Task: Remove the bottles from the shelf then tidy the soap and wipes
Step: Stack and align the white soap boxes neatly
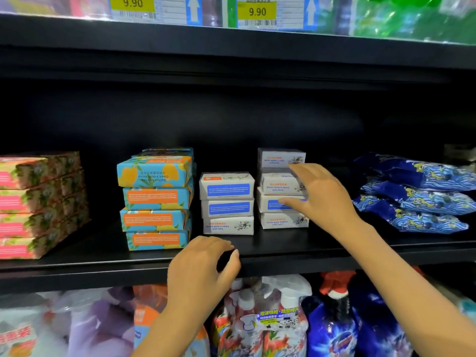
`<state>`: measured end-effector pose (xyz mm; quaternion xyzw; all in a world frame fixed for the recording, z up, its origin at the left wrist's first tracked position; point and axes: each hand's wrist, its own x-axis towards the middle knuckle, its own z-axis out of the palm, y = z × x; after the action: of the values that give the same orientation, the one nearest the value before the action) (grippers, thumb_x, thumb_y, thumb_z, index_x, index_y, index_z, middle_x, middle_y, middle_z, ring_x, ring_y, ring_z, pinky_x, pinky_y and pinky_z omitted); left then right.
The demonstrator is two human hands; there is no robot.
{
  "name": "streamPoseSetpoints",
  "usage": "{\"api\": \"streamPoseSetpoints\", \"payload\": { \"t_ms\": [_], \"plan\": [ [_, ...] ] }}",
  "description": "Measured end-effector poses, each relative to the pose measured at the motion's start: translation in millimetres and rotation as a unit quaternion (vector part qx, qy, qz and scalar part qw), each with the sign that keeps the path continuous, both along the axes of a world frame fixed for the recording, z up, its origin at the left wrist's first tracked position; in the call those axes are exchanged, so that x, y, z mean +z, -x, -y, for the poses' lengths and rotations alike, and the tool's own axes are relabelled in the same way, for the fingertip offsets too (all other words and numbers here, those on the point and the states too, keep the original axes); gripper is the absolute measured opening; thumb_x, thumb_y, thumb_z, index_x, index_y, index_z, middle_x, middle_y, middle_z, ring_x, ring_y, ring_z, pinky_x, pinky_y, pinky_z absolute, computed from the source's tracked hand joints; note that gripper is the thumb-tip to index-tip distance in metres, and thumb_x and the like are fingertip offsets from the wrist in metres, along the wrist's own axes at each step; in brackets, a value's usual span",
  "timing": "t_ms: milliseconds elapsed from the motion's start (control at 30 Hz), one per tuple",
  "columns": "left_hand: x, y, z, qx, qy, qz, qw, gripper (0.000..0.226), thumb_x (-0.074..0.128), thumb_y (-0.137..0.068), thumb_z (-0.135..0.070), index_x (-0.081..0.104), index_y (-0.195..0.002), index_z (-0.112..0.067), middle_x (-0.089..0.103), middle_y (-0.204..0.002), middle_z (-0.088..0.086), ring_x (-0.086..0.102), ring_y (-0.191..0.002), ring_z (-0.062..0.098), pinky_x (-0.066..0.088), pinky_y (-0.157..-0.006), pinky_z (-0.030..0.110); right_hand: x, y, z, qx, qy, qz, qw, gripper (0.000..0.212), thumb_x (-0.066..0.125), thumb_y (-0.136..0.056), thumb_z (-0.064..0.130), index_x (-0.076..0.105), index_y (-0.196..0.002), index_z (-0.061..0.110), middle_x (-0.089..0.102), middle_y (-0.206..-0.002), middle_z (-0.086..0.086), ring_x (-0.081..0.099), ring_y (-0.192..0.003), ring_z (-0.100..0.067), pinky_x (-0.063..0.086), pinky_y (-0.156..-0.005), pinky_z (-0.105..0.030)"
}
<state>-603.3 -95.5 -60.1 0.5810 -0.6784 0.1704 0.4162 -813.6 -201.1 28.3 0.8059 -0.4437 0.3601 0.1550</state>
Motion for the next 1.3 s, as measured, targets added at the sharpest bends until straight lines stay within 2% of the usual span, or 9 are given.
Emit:
{"api": "streamPoseSetpoints", "payload": {
  "t_ms": [233,367,433,533,633,767,1000,1133,1300],
  "plan": [
    [2,-2,-2,-0.002,-0.021,-0.013,1.0,0.033,0.046,-0.078,-0.048,0.073,-0.079,-0.03,0.069,-0.077,-0.018,0.066,-0.073,0.005,0.025,-0.062,0.001,-18,-1,5,0.012,0.073,0.046,0.996,0.048,0.084,-0.062,0.011,0.059,-0.102,0.003,0.057,-0.102,-0.011,0.05,-0.1,-0.027,0.044,-0.074,-0.032],
    [16,-1,-9,-0.016,-0.078,-0.124,0.989,0.047,0.049,-0.076,-0.068,0.072,-0.095,-0.031,0.07,-0.085,-0.024,0.063,-0.085,-0.003,0.044,-0.066,0.012,-24,8,-13,0.047,0.16,0.064,0.984,0.037,0.077,-0.064,0.002,0.062,-0.097,0.004,0.059,-0.096,-0.009,0.048,-0.095,-0.018,0.042,-0.064,-0.024],
    [33,6,-13,-0.101,-0.111,-0.289,0.946,0.054,0.06,-0.073,-0.069,0.071,-0.102,-0.025,0.071,-0.085,-0.023,0.064,-0.087,-0.006,0.051,-0.076,0.016,-29,11,-27,0.094,0.202,0.088,0.971,0.028,0.067,-0.073,0.005,0.063,-0.1,0.001,0.061,-0.101,-0.011,0.051,-0.1,-0.019,0.046,-0.075,-0.023],
    [59,21,-16,-0.246,-0.209,-0.509,0.798,0.055,0.057,-0.067,-0.055,0.068,-0.101,-0.013,0.075,-0.083,0.005,0.072,-0.083,0.015,0.057,-0.067,0.024,-36,4,-46,0.165,0.267,0.084,0.946,0.026,0.06,-0.081,0.005,0.058,-0.106,-0.001,0.063,-0.104,-0.018,0.055,-0.105,-0.027,0.045,-0.095,-0.028],
    [68,32,-19,-0.311,-0.269,-0.548,0.729,0.044,0.076,-0.067,-0.045,0.07,-0.091,-0.009,0.074,-0.085,0.013,0.071,-0.076,0.02,0.055,-0.055,0.025,-42,-6,-56,0.188,0.322,0.042,0.927,0.019,0.057,-0.089,0.005,0.055,-0.108,0.002,0.064,-0.102,-0.019,0.057,-0.104,-0.029,0.051,-0.088,-0.036],
    [57,30,-18,-0.352,-0.19,-0.555,0.73,0.024,0.069,-0.071,-0.023,0.074,-0.087,-0.006,0.073,-0.093,0.013,0.071,-0.084,0.019,0.056,-0.066,0.025,-42,-1,-61,0.233,0.263,0.014,0.936,0.037,0.068,-0.084,0.016,0.051,-0.115,0.006,0.05,-0.123,-0.01,0.051,-0.119,-0.025,0.047,-0.096,-0.035],
    [45,24,-13,-0.376,-0.101,-0.468,0.794,0.055,0.078,-0.062,-0.022,0.063,-0.112,-0.007,0.071,-0.108,0.009,0.066,-0.104,0.023,0.056,-0.081,0.033,-22,5,-79,0.306,-0.098,0.212,0.923,0.073,0.071,-0.074,0.041,0.035,-0.137,0.037,0.051,-0.129,0.024,0.047,-0.12,0.006,0.039,-0.095,-0.009],
    [44,24,-14,-0.375,-0.087,-0.423,0.82,0.053,0.08,-0.057,-0.023,0.063,-0.106,-0.009,0.071,-0.105,0.004,0.066,-0.1,0.017,0.055,-0.083,0.029,-13,10,-80,0.29,-0.044,0.129,0.947,0.041,0.073,-0.072,0.032,0.063,-0.11,0.022,0.06,-0.105,0.019,0.055,-0.102,0.004,0.041,-0.083,-0.008],
    [46,24,-13,-0.355,-0.135,-0.452,0.807,0.074,0.079,-0.047,-0.037,0.061,-0.115,-0.019,0.071,-0.107,-0.01,0.068,-0.096,0.007,0.052,-0.071,0.017,-24,8,-77,0.297,0.128,0.081,0.943,0.027,0.063,-0.08,0.006,0.056,-0.105,0.012,0.057,-0.104,0.003,0.056,-0.101,-0.008,0.046,-0.086,-0.017]
  ]
}}
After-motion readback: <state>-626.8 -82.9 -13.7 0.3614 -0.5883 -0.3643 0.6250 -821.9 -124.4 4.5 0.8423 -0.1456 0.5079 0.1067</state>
